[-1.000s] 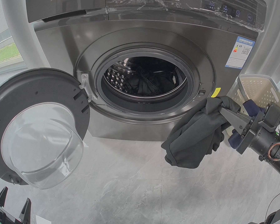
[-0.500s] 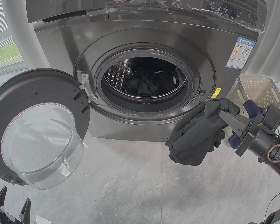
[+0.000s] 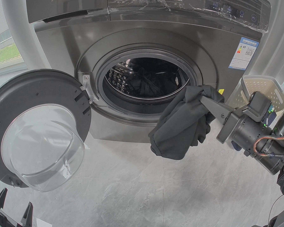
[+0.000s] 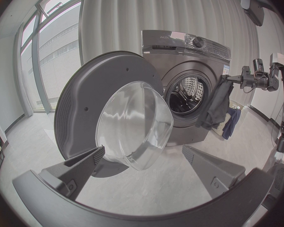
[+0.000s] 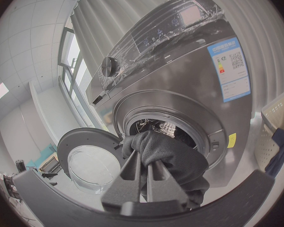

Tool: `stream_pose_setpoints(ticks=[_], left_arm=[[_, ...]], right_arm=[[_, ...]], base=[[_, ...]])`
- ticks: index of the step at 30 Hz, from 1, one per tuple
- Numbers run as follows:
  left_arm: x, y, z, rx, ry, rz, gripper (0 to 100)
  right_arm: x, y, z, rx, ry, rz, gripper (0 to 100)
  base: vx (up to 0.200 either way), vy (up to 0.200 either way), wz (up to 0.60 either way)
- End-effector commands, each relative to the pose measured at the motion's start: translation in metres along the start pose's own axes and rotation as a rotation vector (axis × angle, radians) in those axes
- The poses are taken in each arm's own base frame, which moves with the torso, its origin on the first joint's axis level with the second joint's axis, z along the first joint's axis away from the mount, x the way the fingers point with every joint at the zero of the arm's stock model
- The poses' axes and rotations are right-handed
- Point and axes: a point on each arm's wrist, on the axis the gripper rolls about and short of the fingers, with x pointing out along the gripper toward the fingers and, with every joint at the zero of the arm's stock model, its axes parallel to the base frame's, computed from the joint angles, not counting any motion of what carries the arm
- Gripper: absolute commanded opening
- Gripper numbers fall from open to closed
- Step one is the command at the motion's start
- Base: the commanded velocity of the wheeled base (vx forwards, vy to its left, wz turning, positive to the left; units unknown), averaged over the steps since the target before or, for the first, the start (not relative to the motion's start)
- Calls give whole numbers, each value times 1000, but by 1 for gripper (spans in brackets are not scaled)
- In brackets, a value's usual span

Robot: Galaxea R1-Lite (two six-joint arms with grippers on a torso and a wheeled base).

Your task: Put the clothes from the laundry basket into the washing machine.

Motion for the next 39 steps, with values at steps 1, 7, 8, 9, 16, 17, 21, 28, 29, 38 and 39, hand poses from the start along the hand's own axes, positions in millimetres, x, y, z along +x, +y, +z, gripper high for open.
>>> stream_pose_setpoints(ticks=[1, 7, 8, 9, 16, 17, 21, 28, 29, 38, 39], left_arm=[[-2, 0, 3, -7, -45, -12, 100], [-3, 2, 87, -77, -147, -166, 100], [4, 1, 87, -78, -104, -239, 100], [6, 0, 87, -79, -87, -259, 100], [70, -10, 94, -87, 174, -578, 100], [85, -14, 94, -90, 208, -637, 100], [108, -29, 92, -99, 275, -770, 100], [155, -67, 88, -102, 416, -921, 100], [161, -71, 86, -101, 426, -927, 100], [213, -102, 73, -138, 486, -945, 100], [217, -105, 72, -146, 490, -949, 100]], right_arm=[[20, 7, -19, 24, 54, 6, 0], [39, 13, -21, 33, 30, 18, 0], [43, 13, -23, 35, 20, 12, 0], [44, 13, -23, 34, 16, 10, 0], [61, 14, -32, 36, -49, 5, 0], [63, 16, -31, 40, -61, 13, 0], [62, 23, -33, 53, -70, 51, 0], [62, 24, -30, 57, -96, 61, 0], [61, 24, -30, 57, -93, 60, 0], [60, 24, -29, 57, -96, 59, 0], [60, 24, -29, 57, -96, 59, 0]], base=[[0, 0, 0], [0, 0, 0], [0, 0, 0], [0, 0, 0], [0, 0, 0], [0, 0, 0], [0, 0, 0], [0, 0, 0], [0, 0, 0], [0, 0, 0], [0, 0, 0]])
